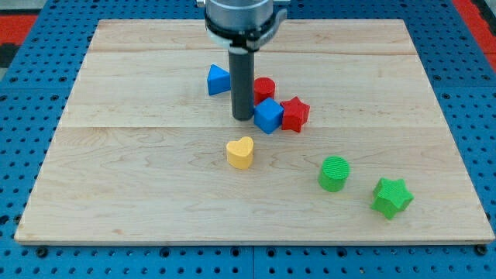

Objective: Push the blue cube towards the green circle

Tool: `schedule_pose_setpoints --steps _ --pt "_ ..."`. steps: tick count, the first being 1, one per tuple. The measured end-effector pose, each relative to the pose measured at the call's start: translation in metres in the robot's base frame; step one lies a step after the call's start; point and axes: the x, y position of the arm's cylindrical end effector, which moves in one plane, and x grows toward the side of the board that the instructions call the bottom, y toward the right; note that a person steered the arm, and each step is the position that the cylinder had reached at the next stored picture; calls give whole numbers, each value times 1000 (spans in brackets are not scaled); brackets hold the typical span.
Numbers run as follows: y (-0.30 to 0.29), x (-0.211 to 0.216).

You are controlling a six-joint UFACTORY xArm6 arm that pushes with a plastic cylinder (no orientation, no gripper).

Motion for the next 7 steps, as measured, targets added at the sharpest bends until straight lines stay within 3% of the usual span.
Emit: schedule_pose_setpoints --steps 1,2,3,4,6,7 --pt "4 22" --pt "-22 -25" --pt "24 -36" --pt "45 28" --pt "15 35" --pt "50 81"
